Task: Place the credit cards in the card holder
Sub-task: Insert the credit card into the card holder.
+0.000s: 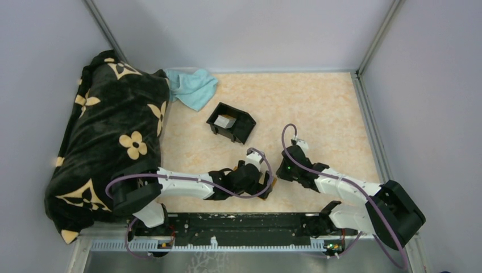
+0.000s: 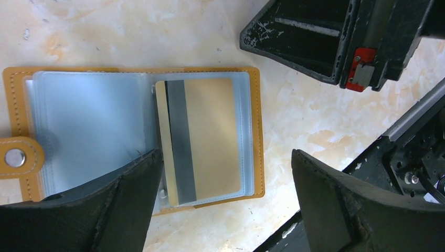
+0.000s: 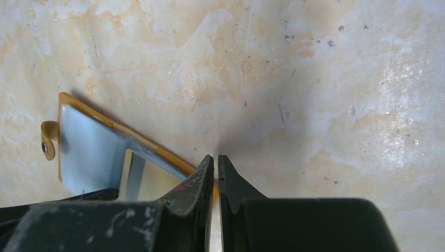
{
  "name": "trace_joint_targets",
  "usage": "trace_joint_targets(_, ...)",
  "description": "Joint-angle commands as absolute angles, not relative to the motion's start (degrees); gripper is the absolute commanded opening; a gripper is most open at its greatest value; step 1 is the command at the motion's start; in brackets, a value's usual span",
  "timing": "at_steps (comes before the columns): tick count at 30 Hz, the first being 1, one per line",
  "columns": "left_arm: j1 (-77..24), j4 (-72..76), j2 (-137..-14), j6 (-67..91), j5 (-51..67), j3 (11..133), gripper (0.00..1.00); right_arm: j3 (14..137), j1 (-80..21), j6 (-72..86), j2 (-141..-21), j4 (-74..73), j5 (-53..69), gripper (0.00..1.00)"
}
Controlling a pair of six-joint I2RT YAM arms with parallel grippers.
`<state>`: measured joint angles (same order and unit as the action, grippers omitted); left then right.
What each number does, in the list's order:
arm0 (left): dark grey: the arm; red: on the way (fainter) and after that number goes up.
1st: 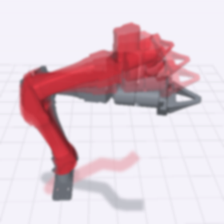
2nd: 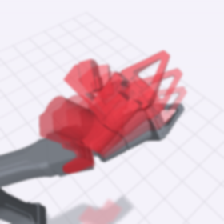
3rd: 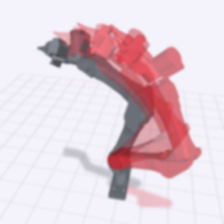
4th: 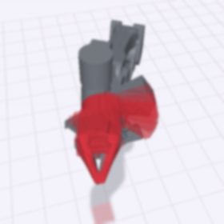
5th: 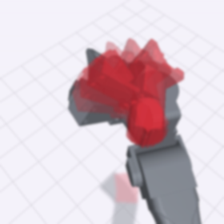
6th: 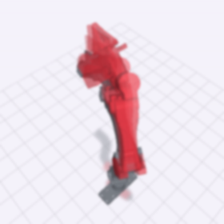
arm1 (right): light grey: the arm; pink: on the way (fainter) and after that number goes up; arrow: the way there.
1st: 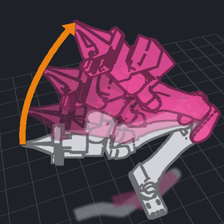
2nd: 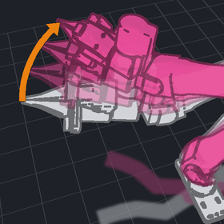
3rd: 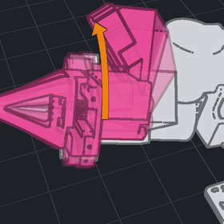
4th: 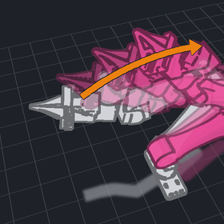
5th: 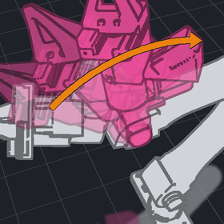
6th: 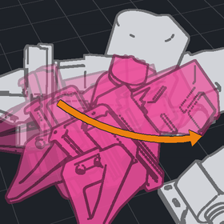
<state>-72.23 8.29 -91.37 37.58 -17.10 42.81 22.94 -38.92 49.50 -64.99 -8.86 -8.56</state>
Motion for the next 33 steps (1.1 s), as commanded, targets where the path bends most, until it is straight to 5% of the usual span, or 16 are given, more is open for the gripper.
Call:
trace_joint_targets(1, -72.1, 10.0, -93.3, 37.0, -14.3, 43.4, 0.97, 25.8, -39.8, 49.1, -65.0, -7.5, -8.4, 0.08)
trace_joint_targets(20, -72.0, 13.9, -93.9, 39.4, -9.0, 43.6, 0.91, 24.7, -39.9, 49.4, -61.7, -9.5, -9.7, 0.08)
trace_joint_targets(33, -63.7, -1.5, -80.5, 42.8, -30.3, 55.3, 1.00, 38.7, -40.0, 38.9, -65.8, -16.3, -14.9, 0.17)
